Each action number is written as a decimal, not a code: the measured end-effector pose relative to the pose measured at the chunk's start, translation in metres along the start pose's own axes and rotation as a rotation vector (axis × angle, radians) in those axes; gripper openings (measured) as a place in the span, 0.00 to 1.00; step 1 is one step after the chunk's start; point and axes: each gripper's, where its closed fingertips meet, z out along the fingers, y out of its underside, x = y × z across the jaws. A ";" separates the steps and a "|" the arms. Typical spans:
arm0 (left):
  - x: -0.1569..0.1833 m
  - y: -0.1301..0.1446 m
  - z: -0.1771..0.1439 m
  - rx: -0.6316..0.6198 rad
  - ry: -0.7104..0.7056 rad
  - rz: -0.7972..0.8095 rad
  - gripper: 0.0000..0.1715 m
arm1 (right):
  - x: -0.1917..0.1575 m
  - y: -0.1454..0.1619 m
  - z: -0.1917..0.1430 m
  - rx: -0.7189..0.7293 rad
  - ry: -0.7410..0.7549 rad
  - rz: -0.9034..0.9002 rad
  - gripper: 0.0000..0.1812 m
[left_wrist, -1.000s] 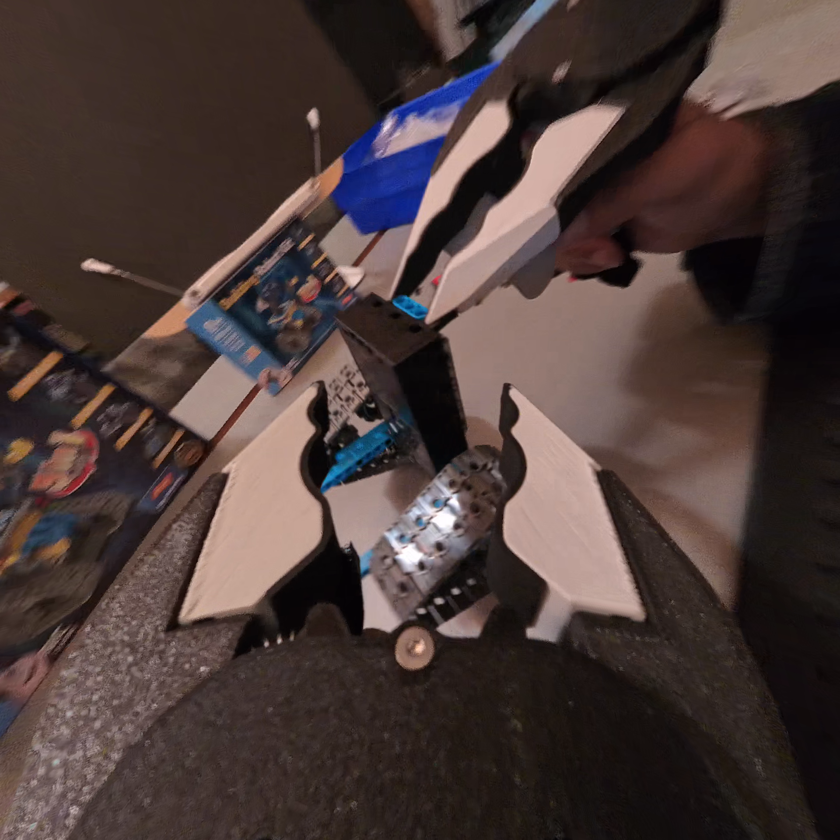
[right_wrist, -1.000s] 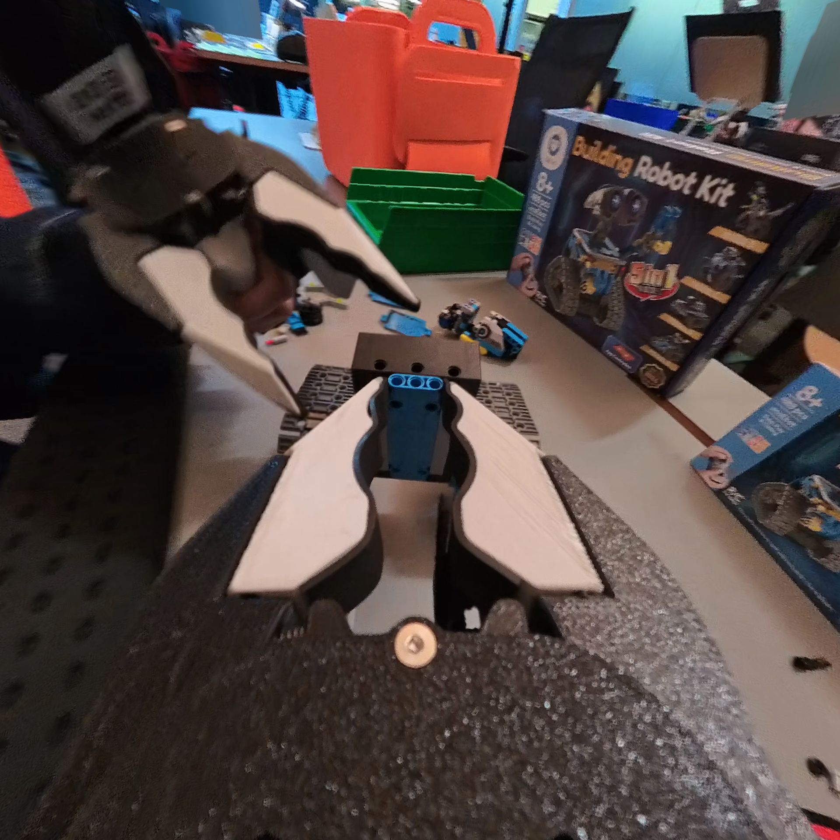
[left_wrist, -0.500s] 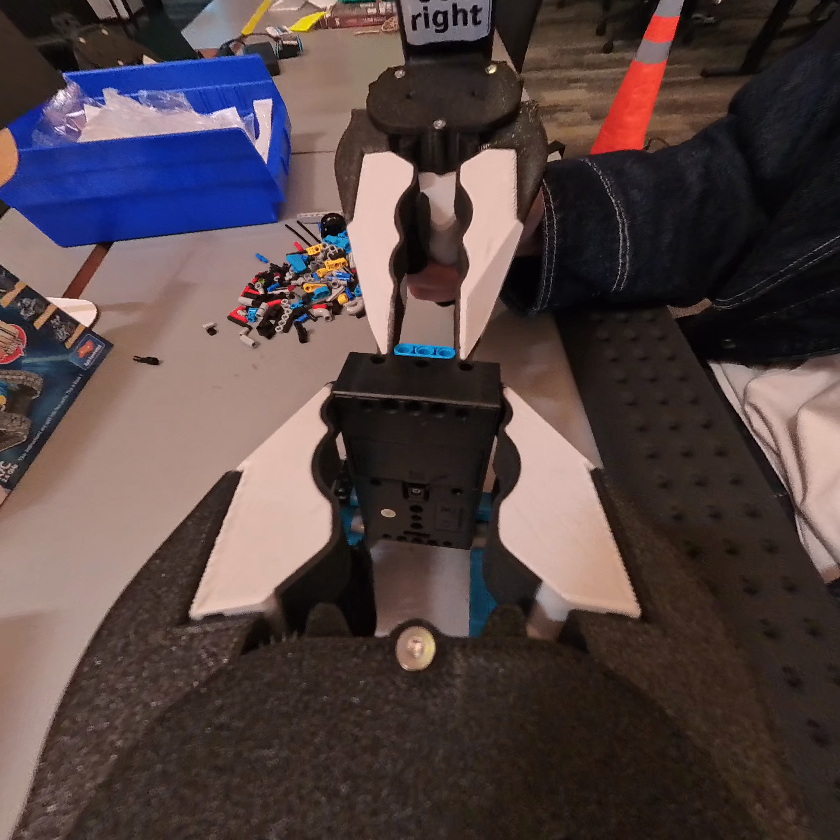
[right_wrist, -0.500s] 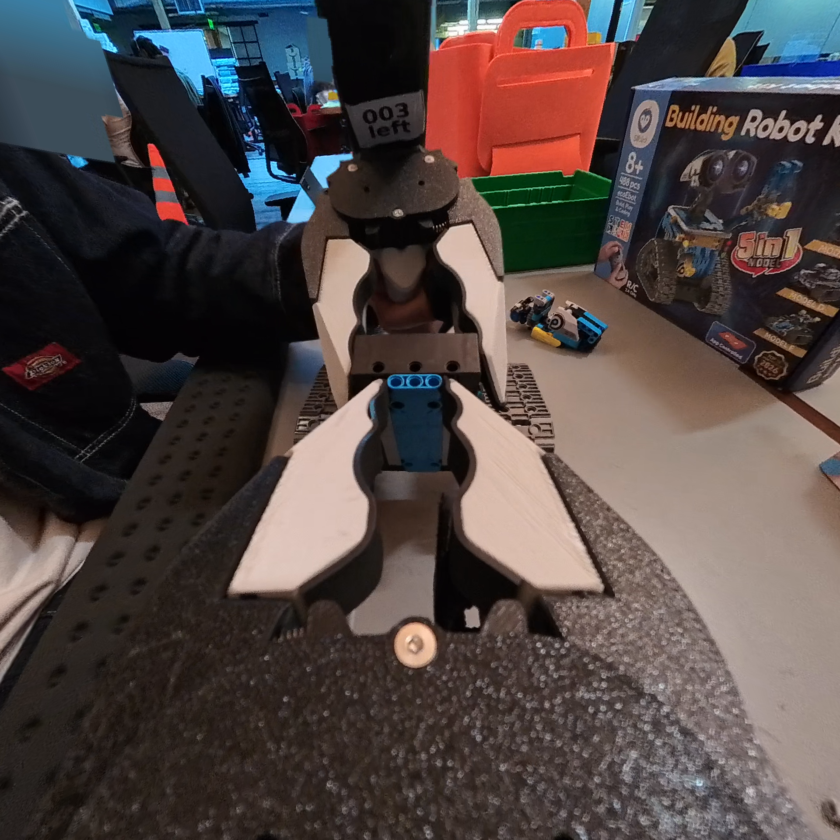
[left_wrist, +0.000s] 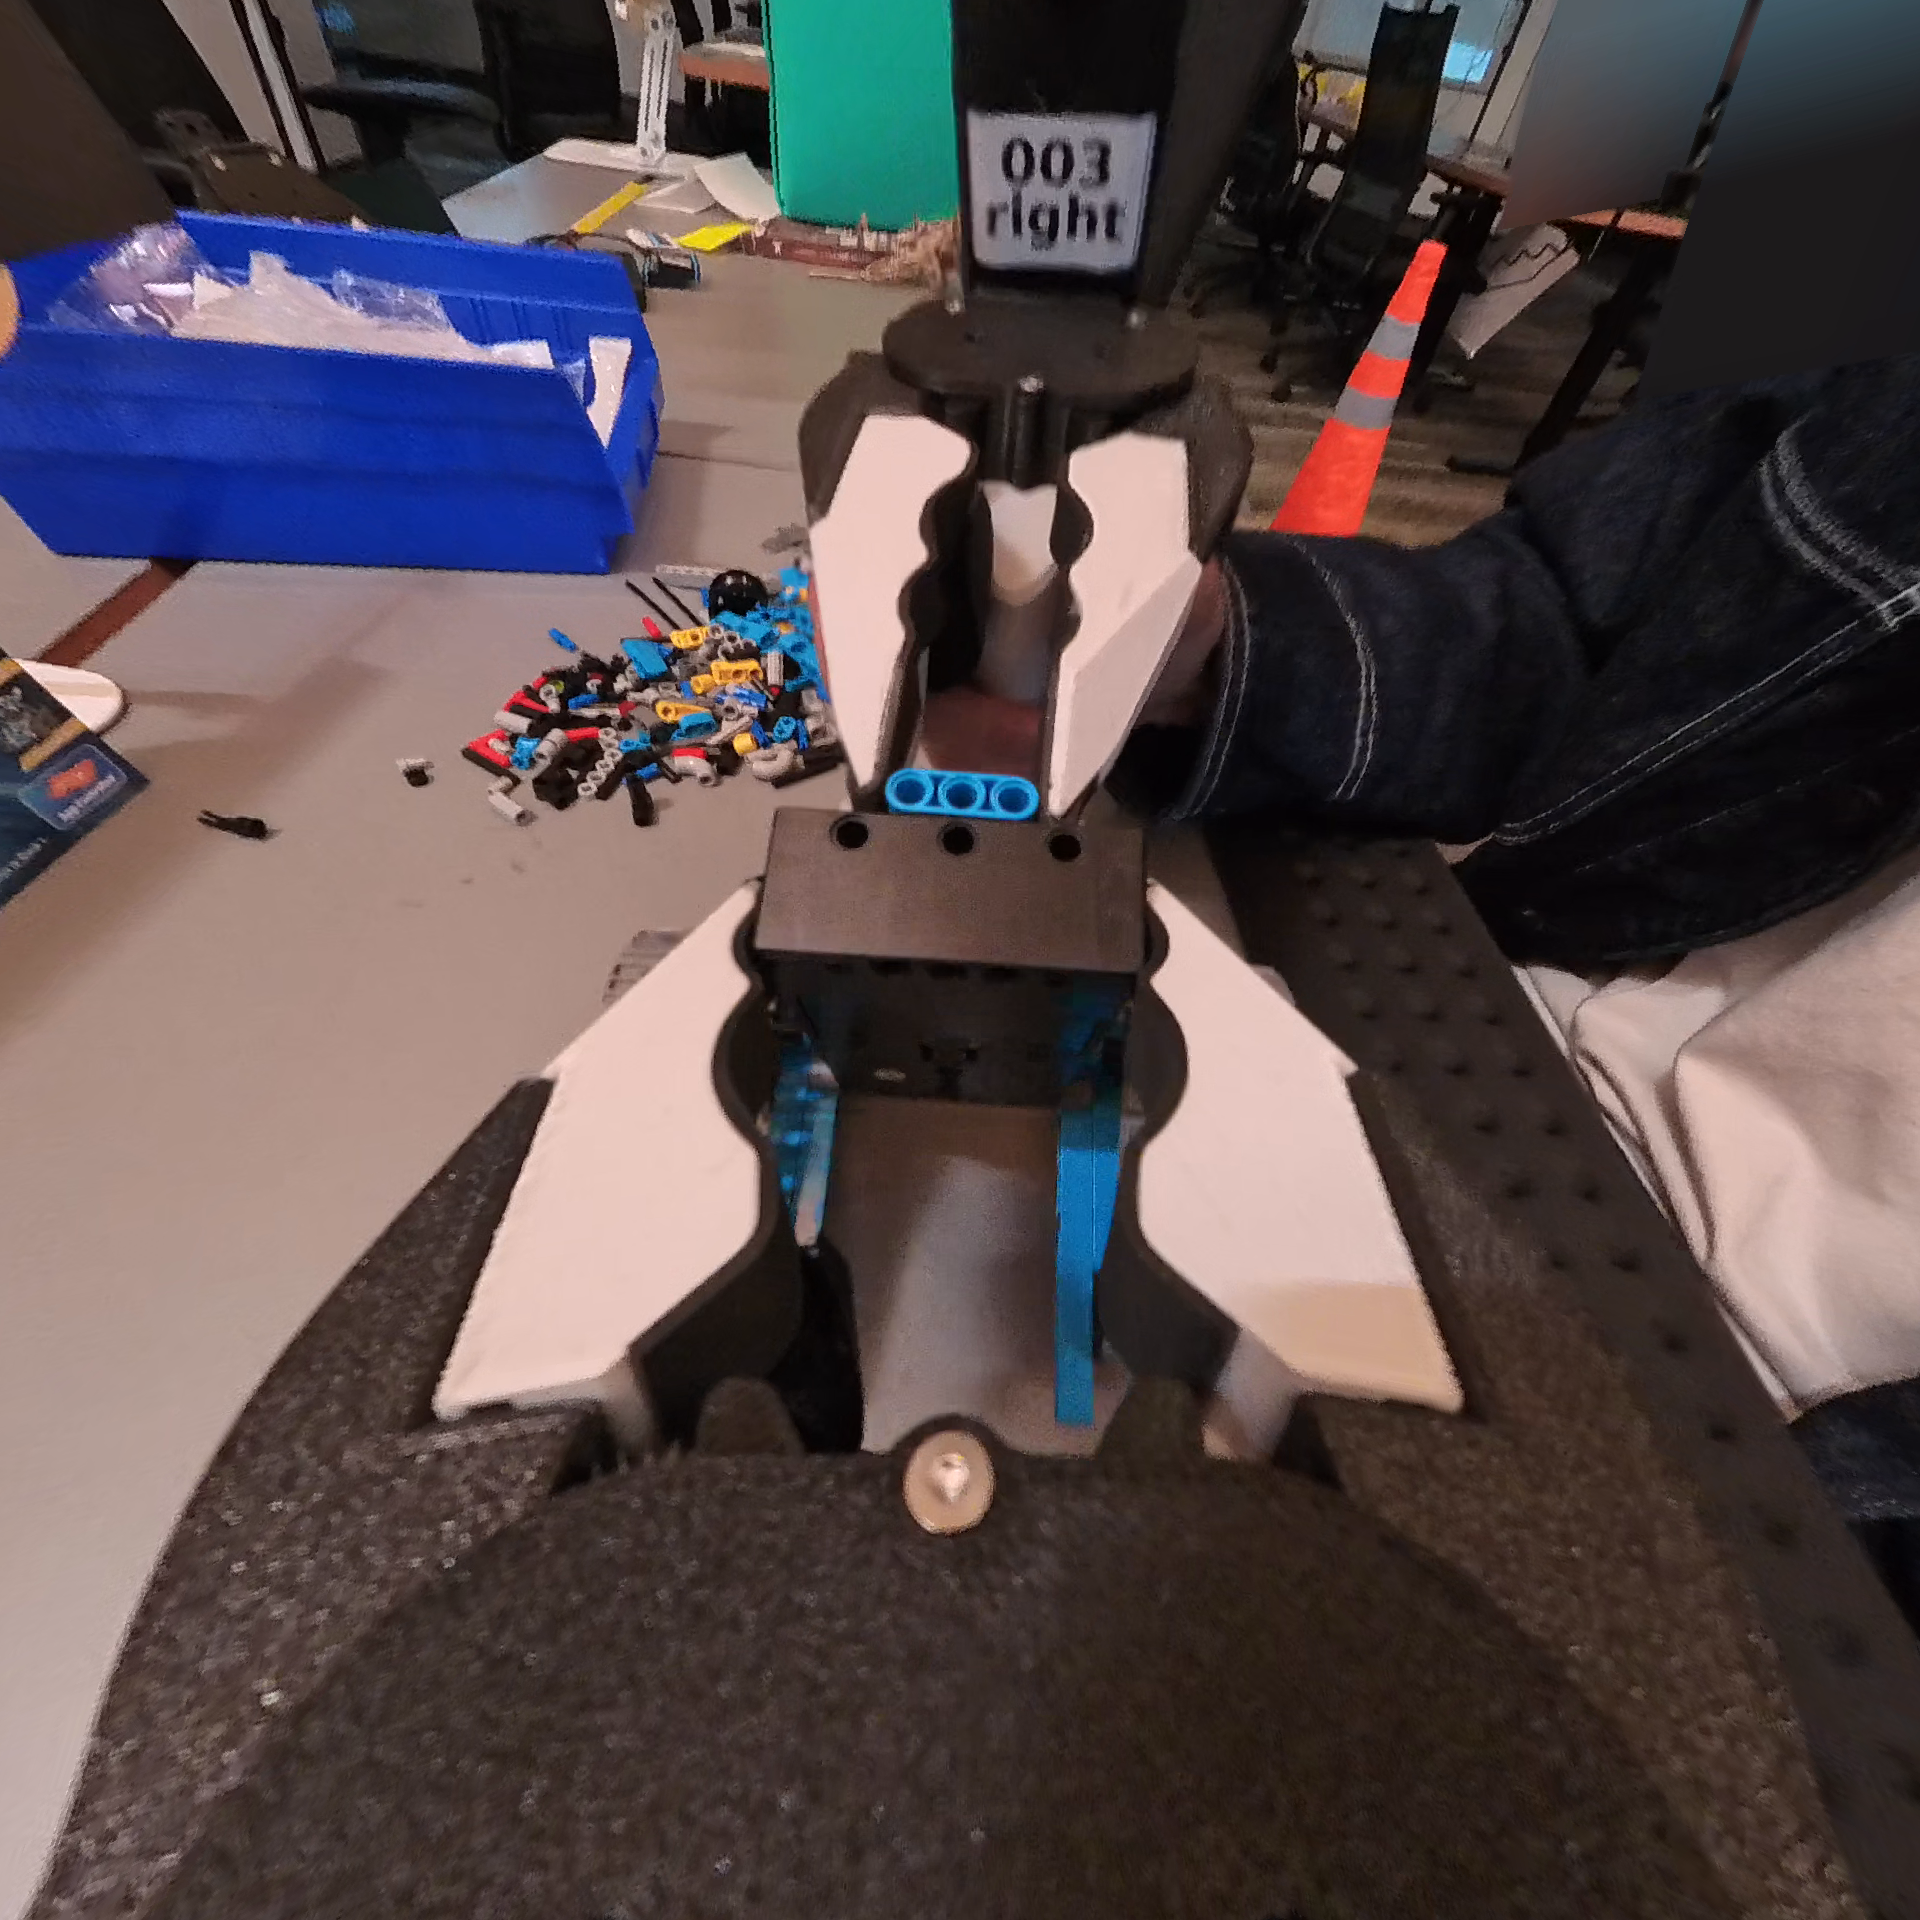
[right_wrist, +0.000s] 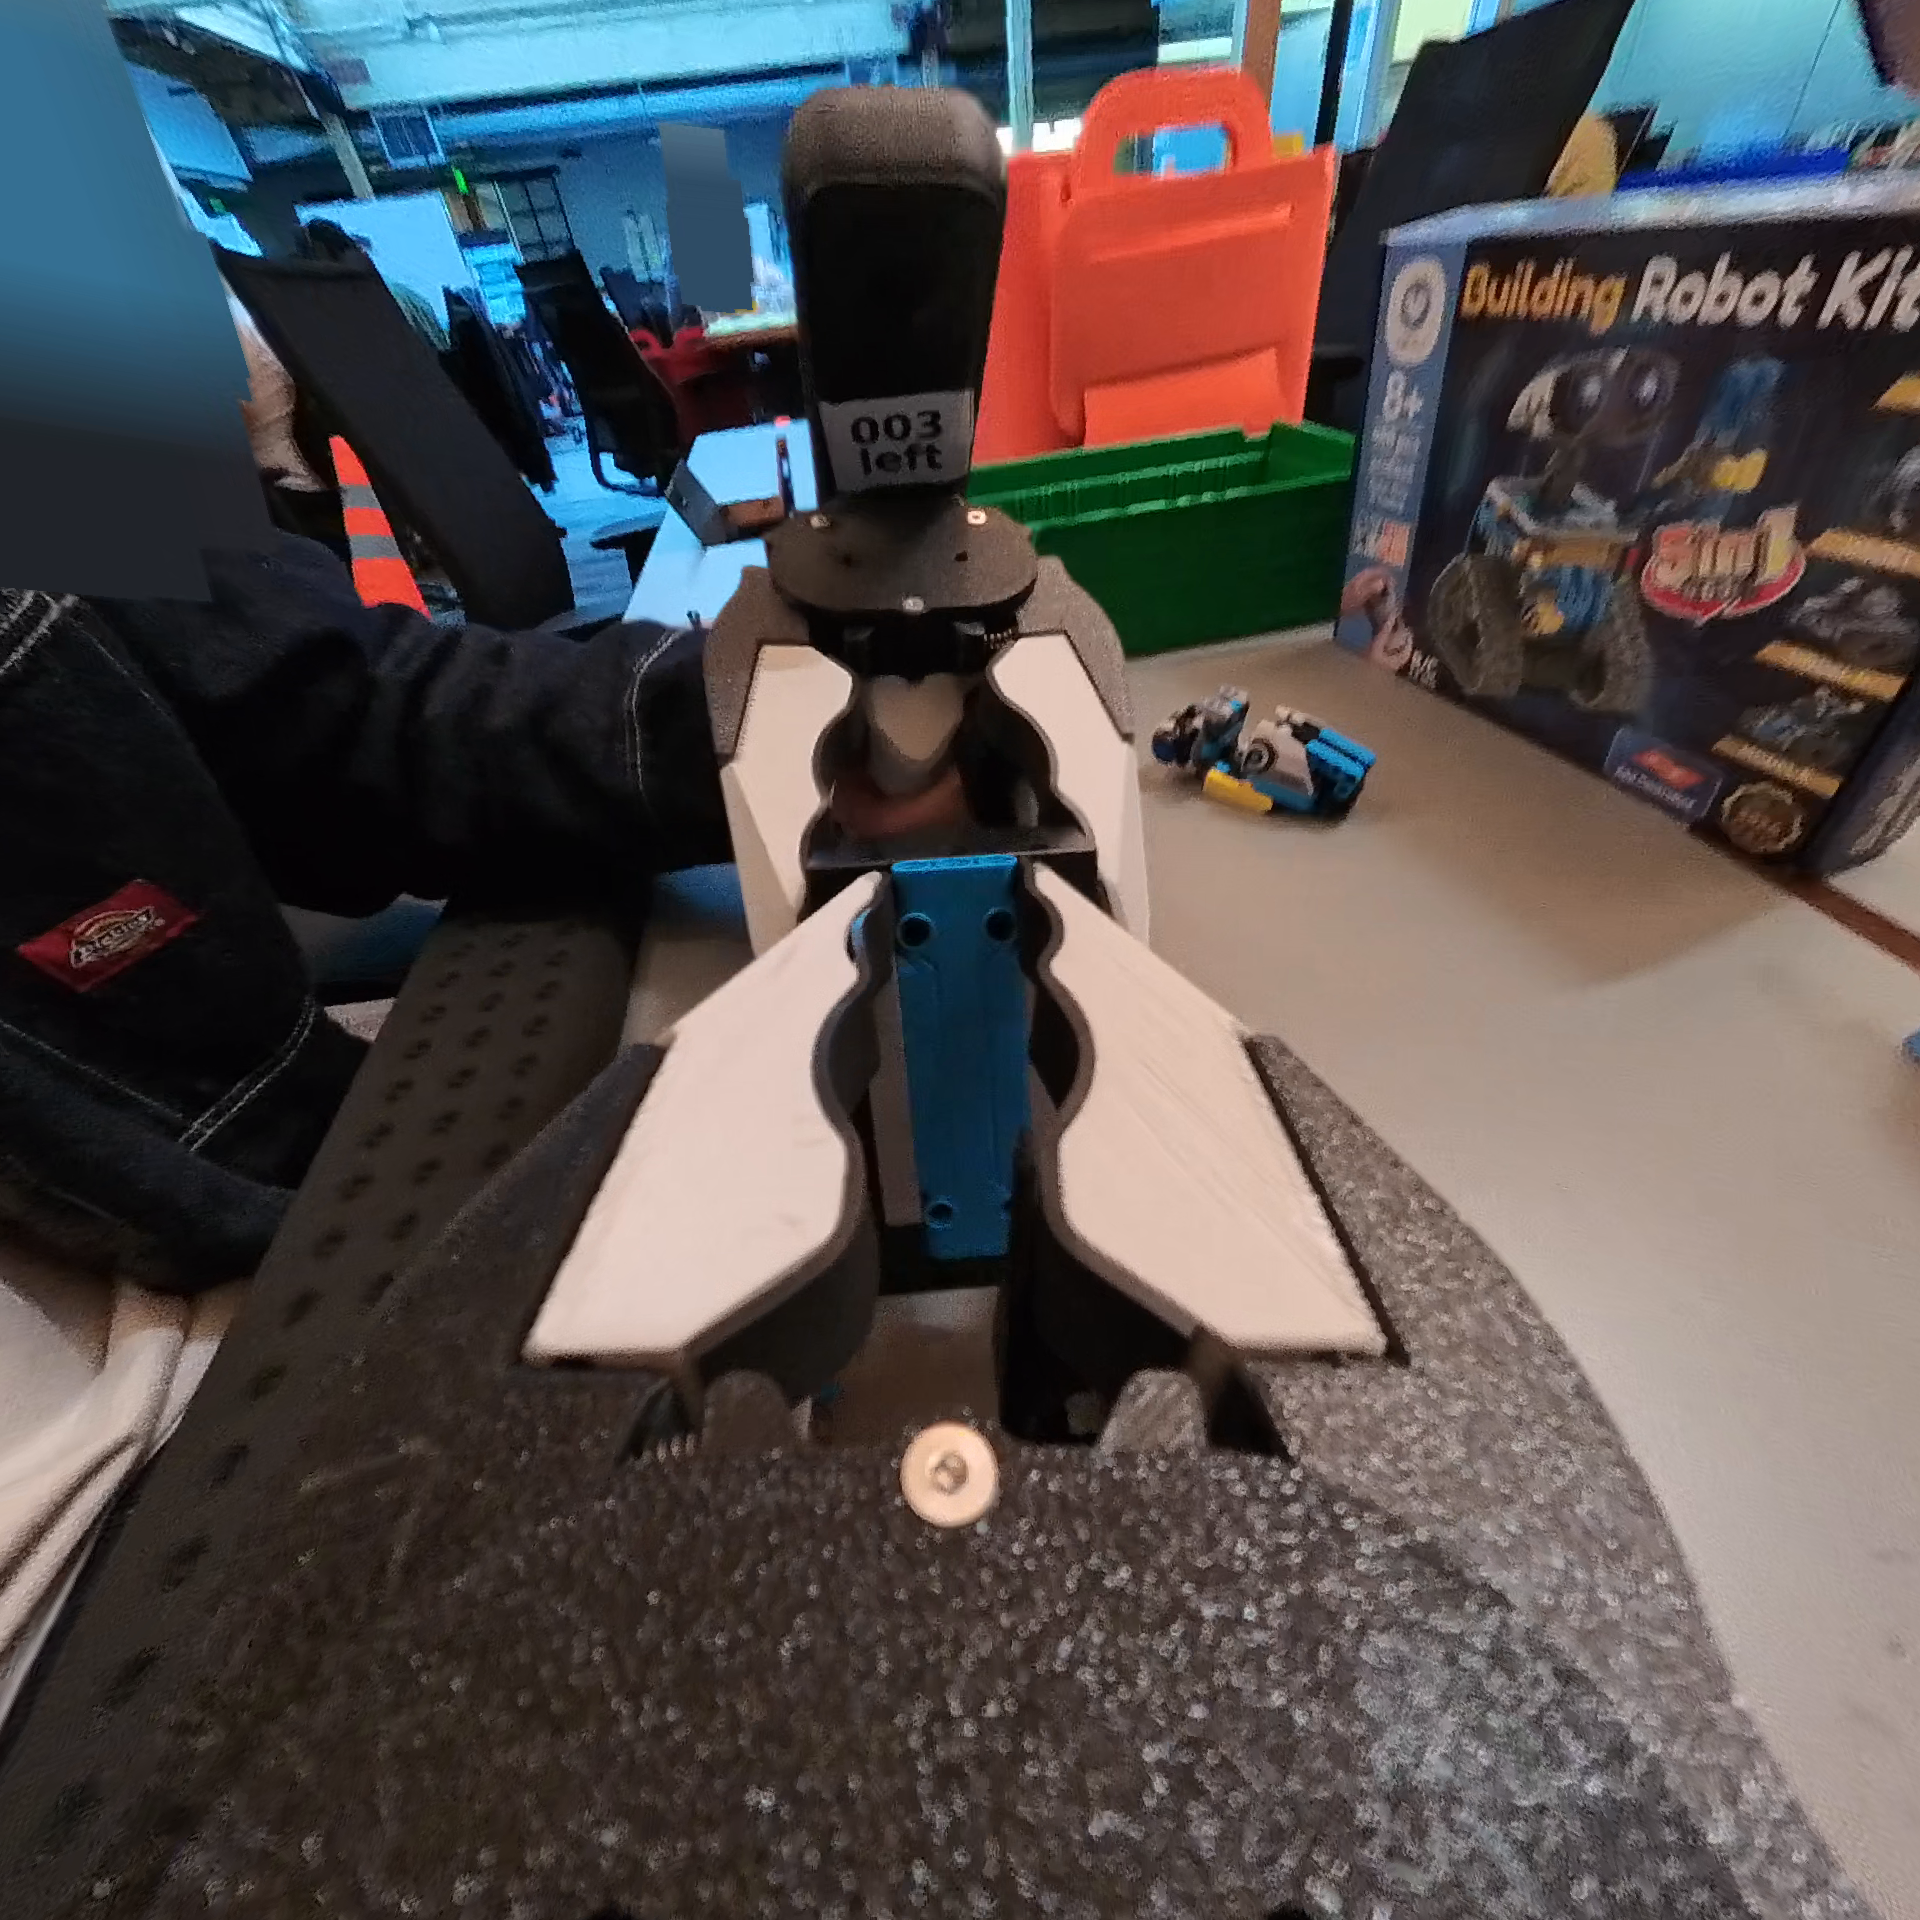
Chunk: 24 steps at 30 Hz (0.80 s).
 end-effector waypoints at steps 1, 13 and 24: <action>-0.001 0.004 0.001 -0.010 -0.002 0.005 0.38 | 0.001 0.003 0.001 -0.021 0.006 0.000 0.11; -0.008 0.011 -0.004 0.014 -0.018 -0.030 0.38 | 0.005 0.000 -0.007 -0.008 0.048 -0.075 0.17; -0.009 0.028 -0.035 0.050 -0.051 -0.033 0.39 | 0.042 0.030 -0.010 -0.169 0.252 -0.133 0.17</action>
